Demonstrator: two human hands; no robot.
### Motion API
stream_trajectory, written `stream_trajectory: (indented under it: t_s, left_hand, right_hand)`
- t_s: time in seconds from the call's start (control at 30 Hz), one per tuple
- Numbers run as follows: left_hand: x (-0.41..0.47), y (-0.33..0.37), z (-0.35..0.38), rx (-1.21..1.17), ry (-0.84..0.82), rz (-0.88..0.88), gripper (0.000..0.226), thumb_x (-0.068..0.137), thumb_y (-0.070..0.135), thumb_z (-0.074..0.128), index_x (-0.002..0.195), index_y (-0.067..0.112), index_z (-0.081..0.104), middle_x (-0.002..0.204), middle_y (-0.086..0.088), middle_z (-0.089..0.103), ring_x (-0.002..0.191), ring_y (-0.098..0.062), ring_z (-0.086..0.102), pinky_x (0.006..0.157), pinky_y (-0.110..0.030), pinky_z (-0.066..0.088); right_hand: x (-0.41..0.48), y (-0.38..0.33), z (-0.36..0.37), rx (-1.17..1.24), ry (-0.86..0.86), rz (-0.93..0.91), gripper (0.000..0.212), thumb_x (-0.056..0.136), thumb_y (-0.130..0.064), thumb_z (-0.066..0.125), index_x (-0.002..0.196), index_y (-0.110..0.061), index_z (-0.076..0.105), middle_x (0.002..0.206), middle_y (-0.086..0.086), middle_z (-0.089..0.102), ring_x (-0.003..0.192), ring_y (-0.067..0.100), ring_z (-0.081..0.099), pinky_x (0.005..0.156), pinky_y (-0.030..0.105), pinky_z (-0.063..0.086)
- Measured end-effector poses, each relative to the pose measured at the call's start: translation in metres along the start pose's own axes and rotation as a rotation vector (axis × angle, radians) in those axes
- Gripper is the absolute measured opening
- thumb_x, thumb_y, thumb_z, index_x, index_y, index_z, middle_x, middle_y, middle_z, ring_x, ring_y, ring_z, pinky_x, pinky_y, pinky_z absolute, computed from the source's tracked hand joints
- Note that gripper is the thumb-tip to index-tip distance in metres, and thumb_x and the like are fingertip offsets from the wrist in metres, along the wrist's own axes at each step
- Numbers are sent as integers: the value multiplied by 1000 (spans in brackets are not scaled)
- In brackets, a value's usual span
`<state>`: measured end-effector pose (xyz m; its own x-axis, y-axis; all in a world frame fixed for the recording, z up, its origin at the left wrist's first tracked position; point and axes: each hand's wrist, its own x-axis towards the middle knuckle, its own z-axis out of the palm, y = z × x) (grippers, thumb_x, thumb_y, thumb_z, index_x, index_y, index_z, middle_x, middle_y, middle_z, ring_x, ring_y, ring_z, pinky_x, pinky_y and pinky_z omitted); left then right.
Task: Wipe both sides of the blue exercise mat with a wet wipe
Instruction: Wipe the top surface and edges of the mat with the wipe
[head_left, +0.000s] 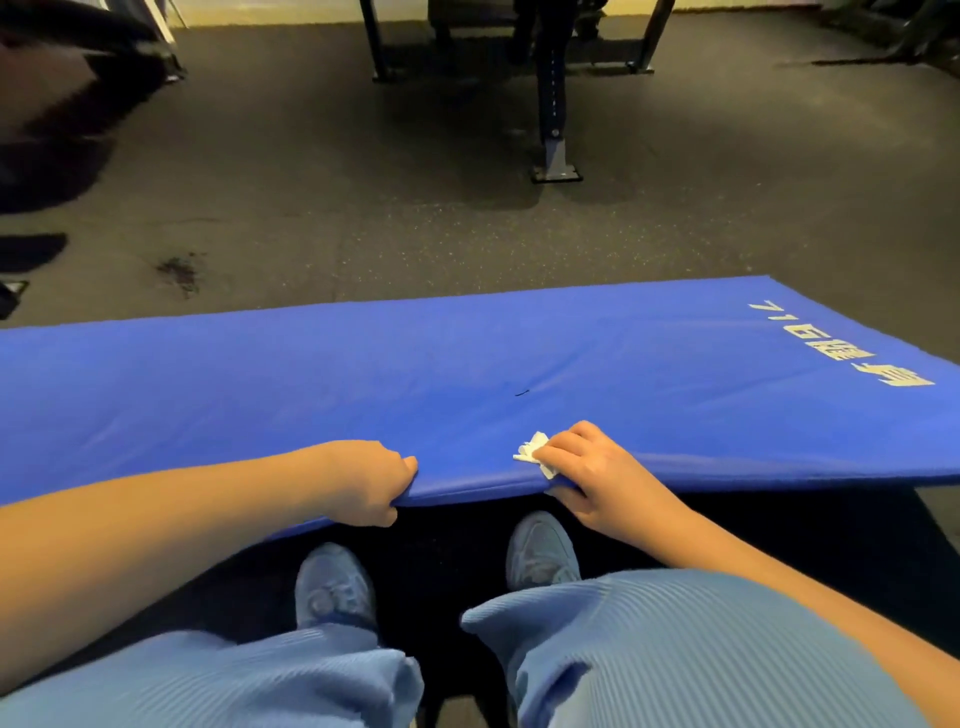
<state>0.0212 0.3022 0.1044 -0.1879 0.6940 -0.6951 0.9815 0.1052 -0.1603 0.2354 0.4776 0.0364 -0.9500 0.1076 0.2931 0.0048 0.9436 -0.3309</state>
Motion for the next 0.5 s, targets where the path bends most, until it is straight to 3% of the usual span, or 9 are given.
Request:
stream_trajectory:
  t_s: [0.07, 0.13, 0.23, 0.33, 0.5]
  left_hand:
    - [-7, -10, 17, -44, 36, -24, 33, 94, 26, 46, 122, 9, 43, 109, -12, 61, 93, -30, 53, 67, -33, 33]
    - [-14, -17, 34, -89, 92, -58, 25, 94, 24, 44, 114, 9, 44, 94, -9, 57, 82, -26, 45, 65, -33, 30]
    - [-24, -19, 60, -132, 148, -125, 15, 94, 17, 40, 106, 10, 44, 71, 1, 37, 72, -24, 42, 56, -34, 25]
    - [-32, -18, 88, -157, 139, -198, 2, 95, 11, 36, 97, 13, 36, 70, 1, 30, 57, -16, 31, 47, -31, 17]
    - [-45, -14, 120, -176, 84, -293, 7, 95, 10, 34, 94, 15, 30, 70, 3, 25, 55, -13, 25, 46, -31, 15]
  right_hand:
    - [12, -10, 9, 12, -10, -44, 39, 74, -9, 67, 107, -17, 50, 93, 1, 62, 73, 26, 50, 74, 17, 30]
    - [23, -19, 15, 9, -4, -76, 30, 74, -10, 64, 102, -15, 53, 90, 2, 62, 72, 26, 51, 69, 21, 37]
    - [36, -29, 25, 40, -38, -103, 17, 73, -9, 65, 90, -9, 61, 86, 0, 62, 72, 27, 52, 64, 24, 40]
    - [43, -43, 38, 72, -106, -154, 16, 74, -8, 66, 90, -8, 63, 85, 0, 62, 74, 25, 50, 67, 22, 36]
    - [44, -60, 54, 191, -181, -171, 23, 75, -10, 65, 98, -10, 67, 89, 0, 64, 76, 26, 52, 66, 25, 42]
